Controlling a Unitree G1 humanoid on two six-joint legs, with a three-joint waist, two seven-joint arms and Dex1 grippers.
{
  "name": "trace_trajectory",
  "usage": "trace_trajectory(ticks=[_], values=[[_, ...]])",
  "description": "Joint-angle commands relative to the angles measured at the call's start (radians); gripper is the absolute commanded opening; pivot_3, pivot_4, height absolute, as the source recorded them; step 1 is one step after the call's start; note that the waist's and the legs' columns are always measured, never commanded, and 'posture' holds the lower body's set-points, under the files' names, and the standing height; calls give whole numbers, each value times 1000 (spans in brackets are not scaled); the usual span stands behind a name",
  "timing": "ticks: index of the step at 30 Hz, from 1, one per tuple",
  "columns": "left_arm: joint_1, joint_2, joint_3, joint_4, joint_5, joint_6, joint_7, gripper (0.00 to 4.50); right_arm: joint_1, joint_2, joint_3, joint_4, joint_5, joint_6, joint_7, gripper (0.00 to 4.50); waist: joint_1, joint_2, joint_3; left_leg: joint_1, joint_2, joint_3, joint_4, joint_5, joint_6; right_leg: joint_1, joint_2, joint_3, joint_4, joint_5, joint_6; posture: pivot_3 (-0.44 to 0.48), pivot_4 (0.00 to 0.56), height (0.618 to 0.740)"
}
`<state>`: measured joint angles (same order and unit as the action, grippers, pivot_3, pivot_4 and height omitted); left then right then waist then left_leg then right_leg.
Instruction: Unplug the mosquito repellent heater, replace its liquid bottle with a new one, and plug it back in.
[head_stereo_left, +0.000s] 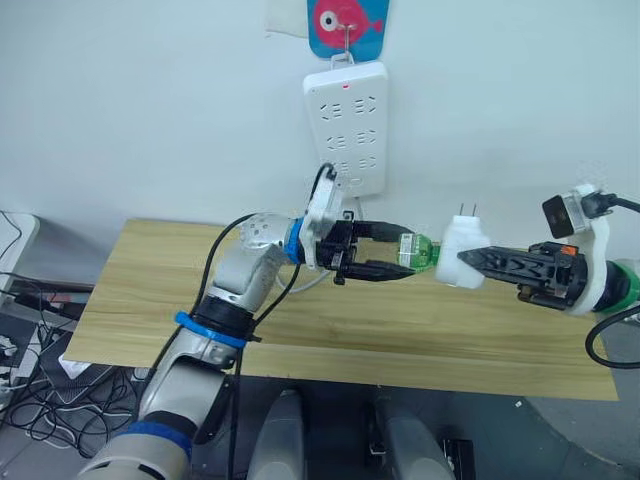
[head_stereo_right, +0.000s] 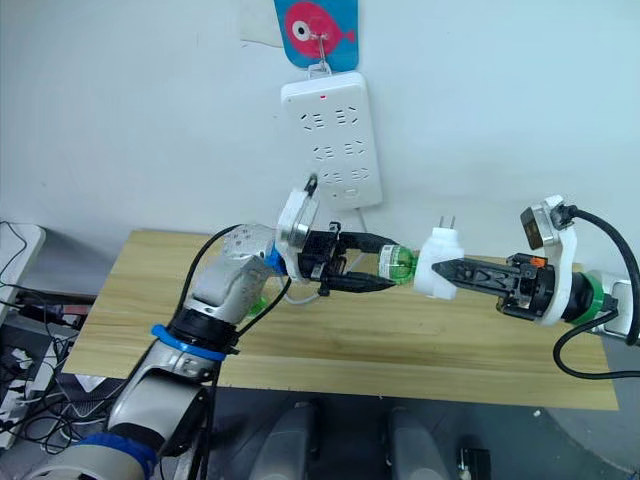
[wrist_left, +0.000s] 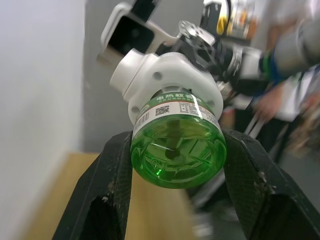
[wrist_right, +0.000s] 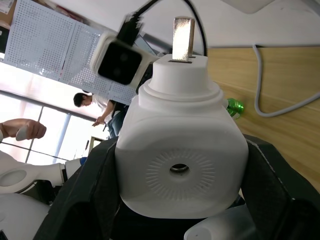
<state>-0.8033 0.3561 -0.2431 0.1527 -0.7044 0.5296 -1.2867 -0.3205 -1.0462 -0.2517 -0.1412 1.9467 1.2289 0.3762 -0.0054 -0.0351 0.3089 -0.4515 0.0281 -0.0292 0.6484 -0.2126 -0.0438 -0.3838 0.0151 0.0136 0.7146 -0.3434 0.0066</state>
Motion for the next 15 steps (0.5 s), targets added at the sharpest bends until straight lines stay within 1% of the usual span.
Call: trace_trajectory(ticks=[1, 5, 8, 11, 15], values=[[-47, 26, 47, -65, -131, 294, 46, 2248, 4, -24, 5, -36, 25, 26, 27, 2978, 0, 0, 0, 0, 0, 0, 0, 0, 0, 0, 0, 0, 0, 0, 0, 29, 307, 740], [-101, 56, 92, -13, -260, 618, 69, 2248, 21, -45, 6, -54, 25, 27, 33, 2978, -1, 0, 0, 0, 0, 0, 0, 0, 0, 0, 0, 0, 0, 0, 0, 25, 308, 740], [-135, 62, 127, 44, -310, 774, 76, 2248, 41, -61, 0, -66, 25, 26, 53, 2978, -2, 0, 0, 0, 0, 0, 0, 0, 0, 0, 0, 0, 0, 0, 0, 22, 309, 740], [-158, 61, 155, 93, -327, 863, 74, 2248, 58, -80, -14, -65, 25, 27, 77, 2978, -3, 0, 0, 0, 0, 0, 0, 0, 0, 0, 0, 1, -1, 0, 0, 15, 309, 740], [-173, 54, 184, 120, -328, 908, 73, 2248, 81, -100, -31, -60, 25, 22, 89, 2978, -3, 0, 0, 0, 0, 0, 0, 0, 0, 0, 0, 1, -1, 0, 0, 15, 309, 740]])
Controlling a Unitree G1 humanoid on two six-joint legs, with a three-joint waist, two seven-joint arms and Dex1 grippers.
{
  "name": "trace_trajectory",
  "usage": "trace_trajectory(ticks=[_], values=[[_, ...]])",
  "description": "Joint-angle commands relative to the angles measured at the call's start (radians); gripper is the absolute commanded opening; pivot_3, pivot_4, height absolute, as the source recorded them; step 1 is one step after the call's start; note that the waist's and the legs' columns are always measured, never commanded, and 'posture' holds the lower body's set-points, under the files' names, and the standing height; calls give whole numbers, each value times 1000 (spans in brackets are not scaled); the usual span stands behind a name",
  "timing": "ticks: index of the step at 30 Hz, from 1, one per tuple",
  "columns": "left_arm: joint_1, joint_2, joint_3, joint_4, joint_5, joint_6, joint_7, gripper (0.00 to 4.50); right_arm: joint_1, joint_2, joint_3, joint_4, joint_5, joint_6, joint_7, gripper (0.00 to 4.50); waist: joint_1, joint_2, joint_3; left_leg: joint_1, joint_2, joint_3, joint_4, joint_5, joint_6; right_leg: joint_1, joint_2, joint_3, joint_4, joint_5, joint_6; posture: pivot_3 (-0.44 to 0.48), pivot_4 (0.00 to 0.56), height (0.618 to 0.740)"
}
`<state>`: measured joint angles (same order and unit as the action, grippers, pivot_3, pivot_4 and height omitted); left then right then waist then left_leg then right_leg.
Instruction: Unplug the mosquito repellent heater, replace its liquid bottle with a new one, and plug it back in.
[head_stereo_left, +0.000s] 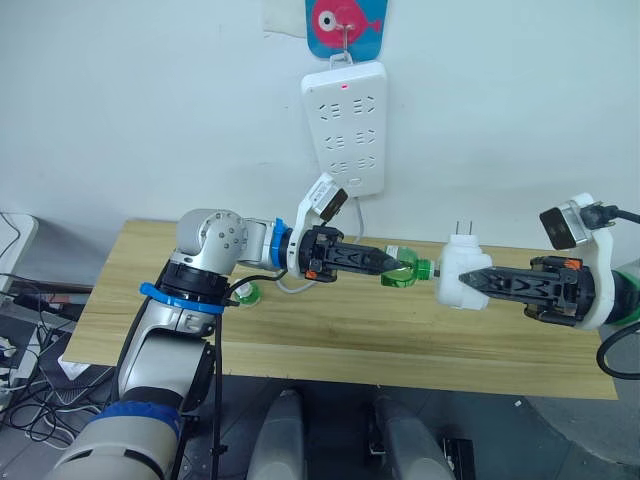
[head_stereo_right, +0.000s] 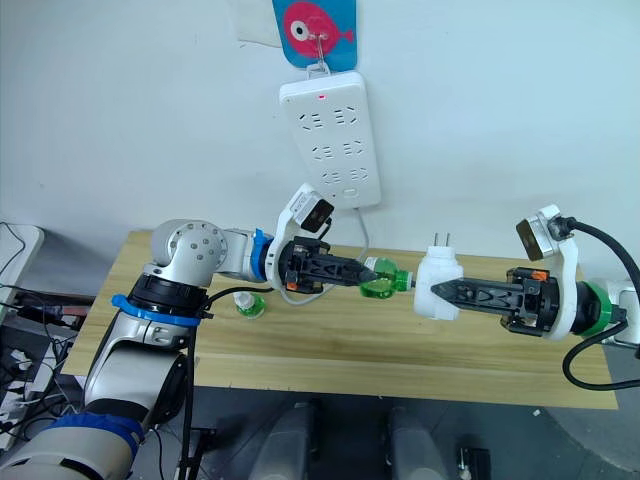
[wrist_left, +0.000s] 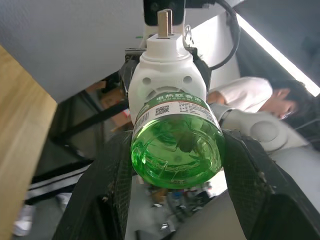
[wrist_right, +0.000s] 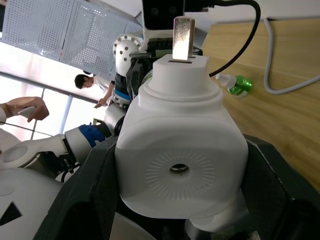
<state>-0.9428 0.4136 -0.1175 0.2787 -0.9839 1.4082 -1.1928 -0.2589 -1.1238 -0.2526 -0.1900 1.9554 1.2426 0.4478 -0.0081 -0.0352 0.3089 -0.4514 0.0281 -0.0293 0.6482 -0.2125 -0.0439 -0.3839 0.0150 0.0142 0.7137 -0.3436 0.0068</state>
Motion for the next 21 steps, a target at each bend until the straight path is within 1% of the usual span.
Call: trace_trajectory(ticks=[1, 7, 11, 14, 16, 18, 21], values=[[-37, -3, 64, -5, -50, 38, -24, 2248, 28, -27, -37, -9, 17, 7, 18, 2978, 0, 0, 0, 0, 0, 0, 0, 0, 0, 0, 0, 0, 0, 0, 0, 15, 309, 740], [-28, 30, 55, -29, -37, 46, -69, 2248, 84, -58, -97, 39, 17, 14, 14, 2978, 0, 0, 0, 0, 0, 2, 0, 0, 0, 0, 0, 0, 0, 0, 0, 9, 316, 740], [-2, 67, 21, -73, -21, 26, -124, 2248, 83, -76, -119, 82, 17, 29, 18, 2978, -1, 0, 0, 0, 0, 3, 0, 0, 0, 0, 0, 1, 0, 0, 0, 10, 316, 740], [5, 63, 29, -67, -8, 10, -116, 2248, 75, -92, -127, 105, 17, 40, 15, 2978, 0, 0, 0, 0, 0, 3, 0, 0, 0, 0, 0, 1, 0, 0, 0, 12, 320, 740], [5, 55, 39, -51, 4, -10, -105, 2248, 82, -100, -130, 112, 17, 33, -13, 2978, 0, 0, 0, 0, 0, 3, 0, 0, 0, 0, 0, 1, 0, 0, 0, 13, 323, 740], [6, 45, 55, -39, 12, -32, -87, 2248, 108, -109, -132, 102, 12, 13, -71, 2978, 0, 0, 0, 0, 0, 3, 0, 0, 0, 0, 0, 1, -1, 0, 0, 14, 324, 740], [14, 28, 79, -36, 21, -67, -59, 2248, 143, -101, -132, 64, -79, -19, -154, 2978, 1, 0, 0, 0, 0, 3, 0, 0, 0, 0, 0, 0, -1, 0, 0, 13, 325, 740]])
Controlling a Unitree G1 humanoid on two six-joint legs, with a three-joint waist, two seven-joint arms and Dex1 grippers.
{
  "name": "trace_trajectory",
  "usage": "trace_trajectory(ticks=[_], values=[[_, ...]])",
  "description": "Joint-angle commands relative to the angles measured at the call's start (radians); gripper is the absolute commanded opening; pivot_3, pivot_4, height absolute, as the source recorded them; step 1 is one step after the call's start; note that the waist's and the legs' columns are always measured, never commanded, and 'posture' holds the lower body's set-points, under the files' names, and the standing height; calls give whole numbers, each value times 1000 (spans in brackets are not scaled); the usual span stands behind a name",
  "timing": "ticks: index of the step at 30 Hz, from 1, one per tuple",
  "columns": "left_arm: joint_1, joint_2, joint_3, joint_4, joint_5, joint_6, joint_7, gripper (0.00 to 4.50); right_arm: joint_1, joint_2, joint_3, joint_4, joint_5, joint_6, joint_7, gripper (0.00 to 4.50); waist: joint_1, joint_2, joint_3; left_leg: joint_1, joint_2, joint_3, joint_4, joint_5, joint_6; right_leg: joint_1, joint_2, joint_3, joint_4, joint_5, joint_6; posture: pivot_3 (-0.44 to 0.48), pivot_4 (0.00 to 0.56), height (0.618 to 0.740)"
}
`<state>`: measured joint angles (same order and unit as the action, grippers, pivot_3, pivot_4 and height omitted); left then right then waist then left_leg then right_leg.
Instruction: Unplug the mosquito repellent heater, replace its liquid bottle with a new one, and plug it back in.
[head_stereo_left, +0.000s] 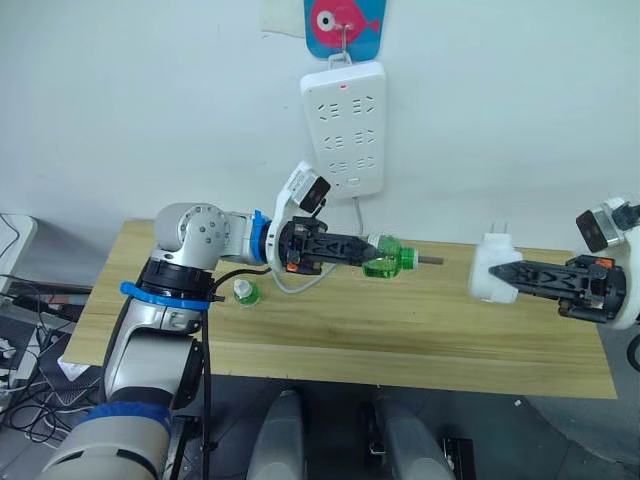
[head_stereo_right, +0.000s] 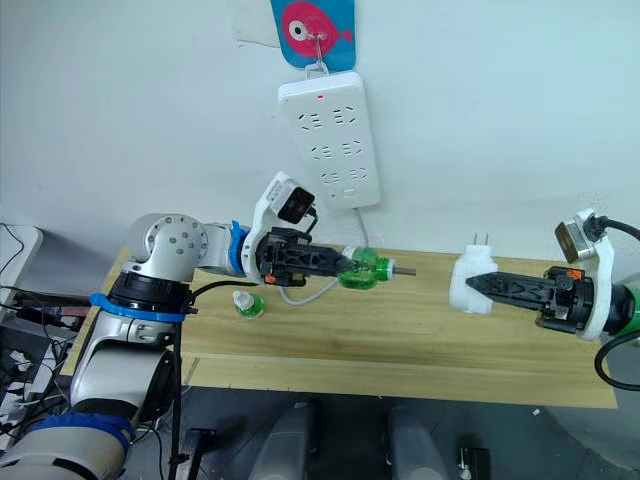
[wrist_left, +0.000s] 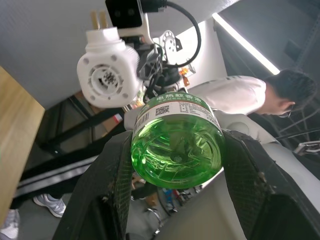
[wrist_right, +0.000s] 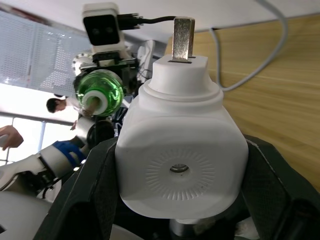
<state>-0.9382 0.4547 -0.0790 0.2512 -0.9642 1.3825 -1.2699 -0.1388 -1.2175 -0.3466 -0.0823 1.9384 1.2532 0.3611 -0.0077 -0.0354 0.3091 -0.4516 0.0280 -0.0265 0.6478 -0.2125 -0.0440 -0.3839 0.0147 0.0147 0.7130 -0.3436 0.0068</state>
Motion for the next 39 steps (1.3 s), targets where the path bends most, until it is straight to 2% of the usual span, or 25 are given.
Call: trace_trajectory(ticks=[1, 9, 12, 22, 39], values=[[15, -19, 49, -12, 3, -50, 28, 2248, 36, -1, -32, -61, -104, -40, -101, 2978, 0, 0, 0, 0, 0, 0, 0, 0, 0, 0, 0, 0, 0, 0, 0, 14, 325, 740], [58, -53, 98, -39, -10, -75, 98, 2248, 62, 52, 69, -167, -476, -73, -339, 2978, -1, 0, 0, 0, 0, 0, 0, 1, -1, -1, 0, 1, 0, 0, 0, 13, 326, 740], [69, -64, 105, -52, -16, -70, 112, 2248, 41, 77, 120, -159, -586, -57, -361, 2978, 0, 0, 0, 0, 0, 0, 0, 1, -2, -1, 0, 1, 0, 0, 0, 11, 324, 740], [94, -72, 100, -103, -25, -64, 121, 2248, -15, 170, 249, -19, -906, -45, -230, 2978, 1, 0, 0, 0, 0, 0, -1, 1, -2, -1, 0, 1, 1, 0, 0, 33, 327, 740], [111, -74, 100, -141, -46, -40, 145, 2248, -163, 293, 333, 285, -1269, -106, 56, 2978, 2, 1, 2, 1, 0, 0, 0, 1, -2, -1, 0, 2, 1, 0, 0, 49, 350, 740]])
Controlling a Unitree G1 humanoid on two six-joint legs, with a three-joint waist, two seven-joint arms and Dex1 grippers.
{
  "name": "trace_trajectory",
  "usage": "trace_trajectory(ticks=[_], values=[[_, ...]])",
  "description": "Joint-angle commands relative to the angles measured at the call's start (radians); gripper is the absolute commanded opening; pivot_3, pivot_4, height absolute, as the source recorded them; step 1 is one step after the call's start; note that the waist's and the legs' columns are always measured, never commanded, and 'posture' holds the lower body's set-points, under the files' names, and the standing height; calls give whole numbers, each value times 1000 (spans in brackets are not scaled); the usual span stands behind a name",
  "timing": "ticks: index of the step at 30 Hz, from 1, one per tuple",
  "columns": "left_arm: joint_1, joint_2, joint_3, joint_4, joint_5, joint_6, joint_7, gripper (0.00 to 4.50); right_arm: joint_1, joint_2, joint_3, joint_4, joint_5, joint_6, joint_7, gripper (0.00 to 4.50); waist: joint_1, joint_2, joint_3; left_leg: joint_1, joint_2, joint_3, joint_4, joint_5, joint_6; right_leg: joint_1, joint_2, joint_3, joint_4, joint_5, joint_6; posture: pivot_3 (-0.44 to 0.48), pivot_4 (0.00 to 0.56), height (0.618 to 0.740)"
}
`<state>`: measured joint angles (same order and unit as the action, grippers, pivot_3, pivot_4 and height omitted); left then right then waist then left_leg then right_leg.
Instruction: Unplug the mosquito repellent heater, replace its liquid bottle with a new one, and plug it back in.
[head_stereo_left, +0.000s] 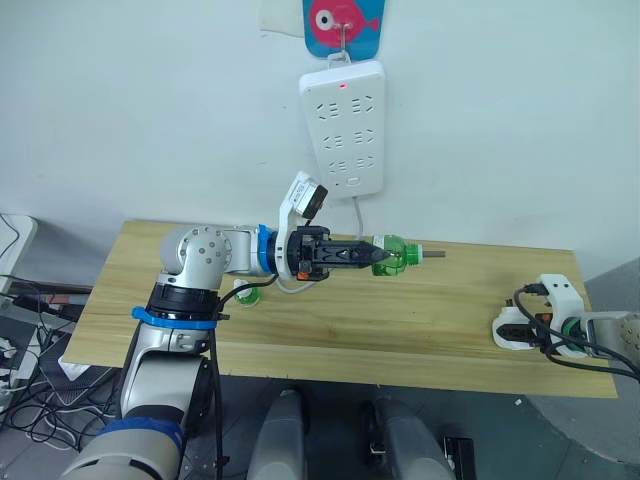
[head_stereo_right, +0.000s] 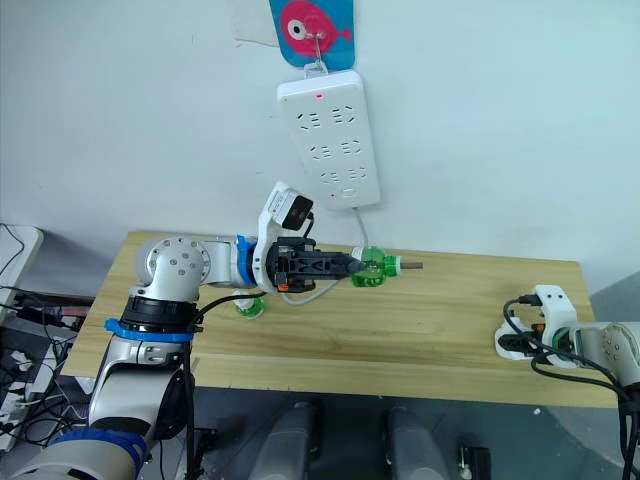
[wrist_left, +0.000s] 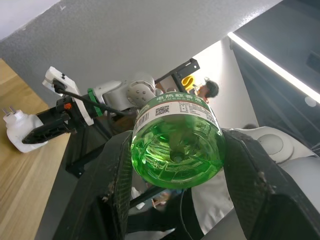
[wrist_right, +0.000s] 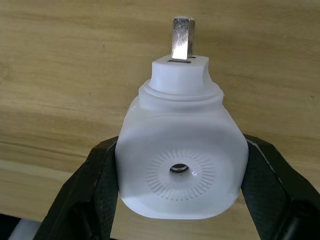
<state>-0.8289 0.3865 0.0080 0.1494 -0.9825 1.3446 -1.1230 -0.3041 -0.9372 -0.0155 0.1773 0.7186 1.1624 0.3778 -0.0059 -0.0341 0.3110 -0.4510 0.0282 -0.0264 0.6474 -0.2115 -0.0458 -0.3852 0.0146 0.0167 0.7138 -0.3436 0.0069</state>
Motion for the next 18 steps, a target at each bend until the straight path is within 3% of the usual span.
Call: trace_trajectory(ticks=[1, 4, 9, 18], values=[[2, -6, 13, -39, -27, -3, -2, 2248, 1, 18, 7, 33, -67, -20, 49, 2978, 0, 0, 0, 0, 0, 0, 0, 0, 0, 0, 0, 0, 0, 0, 0, 49, 352, 740], [-2, -7, 11, -35, -24, -4, -2, 2248, -9, 33, 13, 58, -112, -37, 82, 2978, 0, -1, 1, 0, 0, 0, 0, 0, 0, 1, 0, 0, 0, 0, 0, 54, 354, 740], [2, -4, 9, -39, -22, -7, -3, 2248, -28, 61, -6, 88, -167, -49, 115, 4489, 1, 0, 3, 1, 0, 0, 0, 0, 0, 1, 0, 0, 0, 0, 0, 57, 357, 740], [6, 1, 7, -40, -19, -12, -9, 2248, -2, 21, -76, -1, -172, 42, 176, 4489, 3, 1, 7, 1, 0, 0, 0, 0, 0, 1, 0, 0, 0, 0, 0, 51, 355, 740]])
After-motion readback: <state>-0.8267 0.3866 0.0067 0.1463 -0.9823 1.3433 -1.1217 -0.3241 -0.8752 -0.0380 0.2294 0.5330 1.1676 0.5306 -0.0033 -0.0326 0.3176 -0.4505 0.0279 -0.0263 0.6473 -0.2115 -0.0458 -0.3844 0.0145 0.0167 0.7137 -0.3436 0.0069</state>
